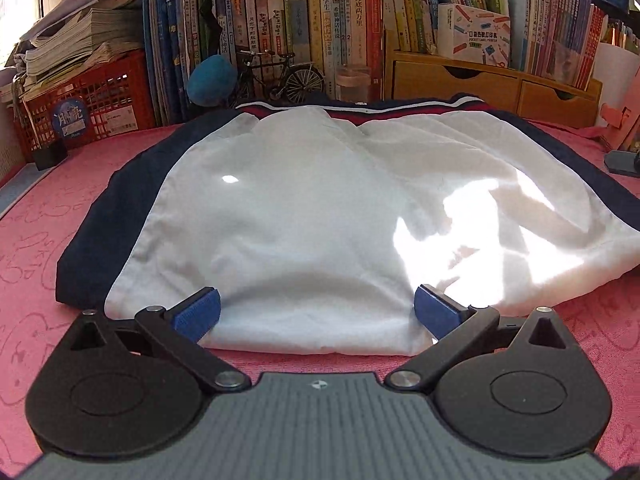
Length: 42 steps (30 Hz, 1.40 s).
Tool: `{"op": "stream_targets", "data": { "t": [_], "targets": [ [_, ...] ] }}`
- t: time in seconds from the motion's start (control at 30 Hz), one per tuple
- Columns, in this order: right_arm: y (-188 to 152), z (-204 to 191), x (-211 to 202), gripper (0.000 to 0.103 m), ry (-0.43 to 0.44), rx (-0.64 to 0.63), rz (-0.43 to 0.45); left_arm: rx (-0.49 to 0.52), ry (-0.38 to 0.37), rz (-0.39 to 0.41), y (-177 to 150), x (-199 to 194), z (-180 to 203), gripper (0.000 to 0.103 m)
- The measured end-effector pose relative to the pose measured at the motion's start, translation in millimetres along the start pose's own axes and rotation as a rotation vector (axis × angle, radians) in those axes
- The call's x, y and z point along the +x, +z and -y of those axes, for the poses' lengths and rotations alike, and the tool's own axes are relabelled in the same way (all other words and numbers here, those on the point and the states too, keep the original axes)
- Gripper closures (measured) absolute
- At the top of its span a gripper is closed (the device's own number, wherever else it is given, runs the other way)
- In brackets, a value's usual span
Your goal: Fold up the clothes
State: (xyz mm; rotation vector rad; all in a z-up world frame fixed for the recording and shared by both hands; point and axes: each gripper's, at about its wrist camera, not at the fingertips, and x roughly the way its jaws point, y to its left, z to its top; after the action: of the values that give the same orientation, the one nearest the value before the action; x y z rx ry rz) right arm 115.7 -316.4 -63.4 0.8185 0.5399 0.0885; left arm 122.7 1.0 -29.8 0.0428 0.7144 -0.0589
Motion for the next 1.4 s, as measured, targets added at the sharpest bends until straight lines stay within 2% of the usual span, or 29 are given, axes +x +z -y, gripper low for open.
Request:
{"op": "stream_targets", "data": {
  "t": [0.07, 0.13, 0.2, 0.27, 0.4, 0.5, 0.53, 0.6, 0.7, 0.83, 0.9, 1.07, 1.13, 1.17, 1.2, 1.27, 1.37, 1.4],
  "targets": [
    [-1, 3, -2, 0.013, -0.015, 0.015, 0.022, -0.006, -0.010, -0.001, 0, 0, -2, 0.000],
    [2, 3, 1, 0.022, -0.049, 0.024, 0.003, -0.004, -0.009, 0.002, 0, 0, -1, 0.000],
    [6, 8, 4, 0.037, -0.046, 0.068, -0.010, -0.007, -0.012, 0.002, -1, 0, -1, 0.000],
    [11, 15, 7, 0.046, -0.030, 0.131, -0.020, -0.009, -0.014, 0.003, -1, 0, -2, 0.000],
    [22, 29, 18, 0.046, 0.042, 0.256, -0.009, -0.012, -0.016, 0.005, -1, 0, -2, 0.000],
    [25, 27, 27, 0.046, 0.033, 0.275, -0.015, -0.015, -0.018, 0.006, -1, 0, -3, 0.000],
    [25, 25, 28, 0.048, 0.013, 0.261, -0.014, -0.016, -0.018, 0.008, -2, 0, -3, 0.000],
    [21, 20, 29, 0.061, -0.037, 0.223, -0.016, -0.017, -0.019, 0.008, -2, 0, -3, 0.000],
    [16, 17, 26, 0.070, -0.073, 0.182, -0.003, -0.019, -0.019, 0.009, -2, 0, -3, 0.000],
    [11, 8, 20, 0.067, -0.090, 0.122, 0.000, -0.022, -0.020, 0.010, -2, 0, -3, 0.000],
    [4, 6, 15, 0.053, -0.086, 0.120, -0.007, -0.023, -0.021, 0.010, -2, 0, -3, 0.000],
    [-15, -1, -3, 0.053, -0.093, 0.053, 0.026, -0.023, -0.022, 0.012, -2, 0, -3, 0.000],
    [-14, -4, -3, 0.062, -0.115, 0.053, 0.039, -0.024, -0.021, 0.012, -2, 1, -3, 0.000],
    [-13, -6, -3, 0.071, -0.128, 0.046, 0.049, -0.025, -0.023, 0.013, -2, 0, -3, 0.000],
    [-11, -11, -3, 0.075, -0.140, 0.021, 0.062, -0.027, -0.025, 0.014, -2, 0, -4, 0.000],
    [-10, -27, -4, 0.079, -0.163, -0.062, 0.092, -0.041, -0.047, 0.019, -3, -2, -8, 0.000],
    [-11, -80, -4, 0.083, -0.193, -0.317, 0.153, -0.099, -0.074, 0.017, -15, -21, -43, 0.000],
    [-15, -103, 0, 0.083, -0.179, -0.398, 0.163, -0.118, -0.083, 0.016, -18, -27, -55, 0.000]
  ]
}}
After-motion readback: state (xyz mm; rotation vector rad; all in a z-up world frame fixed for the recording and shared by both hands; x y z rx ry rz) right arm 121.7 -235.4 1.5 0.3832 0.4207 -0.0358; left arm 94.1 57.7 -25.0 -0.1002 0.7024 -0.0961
